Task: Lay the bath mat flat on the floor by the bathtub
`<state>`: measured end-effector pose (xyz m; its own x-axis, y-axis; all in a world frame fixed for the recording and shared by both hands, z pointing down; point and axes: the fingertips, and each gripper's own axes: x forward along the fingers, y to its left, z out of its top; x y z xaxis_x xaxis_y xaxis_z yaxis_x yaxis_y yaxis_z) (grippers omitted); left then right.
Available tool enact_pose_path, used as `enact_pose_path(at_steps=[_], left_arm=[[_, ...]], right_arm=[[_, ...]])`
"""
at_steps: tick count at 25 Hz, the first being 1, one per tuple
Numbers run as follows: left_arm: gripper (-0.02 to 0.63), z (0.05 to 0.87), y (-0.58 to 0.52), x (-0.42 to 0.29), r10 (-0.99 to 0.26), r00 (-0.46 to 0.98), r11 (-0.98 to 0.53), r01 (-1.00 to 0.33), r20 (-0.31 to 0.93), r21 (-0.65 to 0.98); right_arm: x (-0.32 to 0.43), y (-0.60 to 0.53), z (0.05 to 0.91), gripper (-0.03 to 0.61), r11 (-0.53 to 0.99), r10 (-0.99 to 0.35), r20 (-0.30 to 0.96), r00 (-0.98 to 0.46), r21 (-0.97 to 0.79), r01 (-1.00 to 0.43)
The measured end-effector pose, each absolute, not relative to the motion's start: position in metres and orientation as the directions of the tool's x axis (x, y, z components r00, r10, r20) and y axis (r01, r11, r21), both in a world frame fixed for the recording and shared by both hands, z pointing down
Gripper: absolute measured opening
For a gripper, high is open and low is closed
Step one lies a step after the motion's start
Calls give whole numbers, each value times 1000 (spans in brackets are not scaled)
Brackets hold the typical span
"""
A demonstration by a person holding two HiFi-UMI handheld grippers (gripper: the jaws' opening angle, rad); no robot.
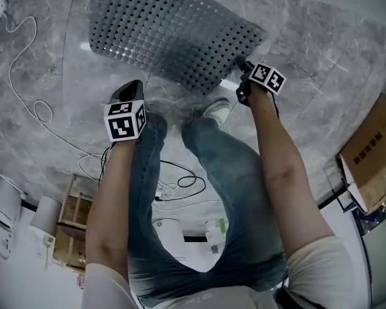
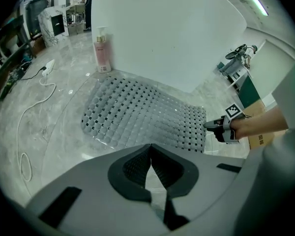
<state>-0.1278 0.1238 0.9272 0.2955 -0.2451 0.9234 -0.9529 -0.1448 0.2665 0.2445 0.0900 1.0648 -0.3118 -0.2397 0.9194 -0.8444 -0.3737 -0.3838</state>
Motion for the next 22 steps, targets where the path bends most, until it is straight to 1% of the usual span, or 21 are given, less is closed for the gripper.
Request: enact_pose_path(at_steps=[2,3,4,5,7,10,12,14,16,18,22], left_arm=[[17,929,123,-133,-249,294,-136,-954,923,268],[17,929,123,-135,-251,295,-137,-954,922,268],[17,929,122,-139,-251,295,-140,-954,922,267],[17,928,121,-142,-251,294,-144,-953,922,265],[17,925,124,-148,-246,292,-146,-954,924,263],[17,917,132,-154,-236,290,-132,-955,928,265],[17,913,135,-158,-232,288,-124,-956,929,266],[17,910,139,-160,-227,288,-117,-957,930,267],[17,912,142,-157,-219,289,-116,-956,932,269],[17,916,143,-148,-214,293,-119,-955,932,272],[17,926,143,-133,-213,298,-103,-954,930,282]], right_arm=[[245,91,1072,190,-410,-248,917,-313,-392,-823],[245,91,1073,181,-423,-252,915,-316,-397,-814],[244,89,1072,170,-427,-253,913,-320,-402,-810],[243,86,1069,146,-415,-253,912,-324,-404,-815],[243,76,1058,121,-348,-260,915,-308,-386,-854],[249,52,1034,100,-263,-288,933,-215,-293,-919],[250,33,1018,100,-215,-301,943,-145,-215,-953],[242,15,1006,100,-137,-317,940,-124,-174,-975],[230,1,1003,100,-54,-329,930,-163,-190,-980],[222,-9,1004,101,-3,-335,918,-210,-224,-975],[211,-21,1009,104,9,-386,868,-313,-336,-942]])
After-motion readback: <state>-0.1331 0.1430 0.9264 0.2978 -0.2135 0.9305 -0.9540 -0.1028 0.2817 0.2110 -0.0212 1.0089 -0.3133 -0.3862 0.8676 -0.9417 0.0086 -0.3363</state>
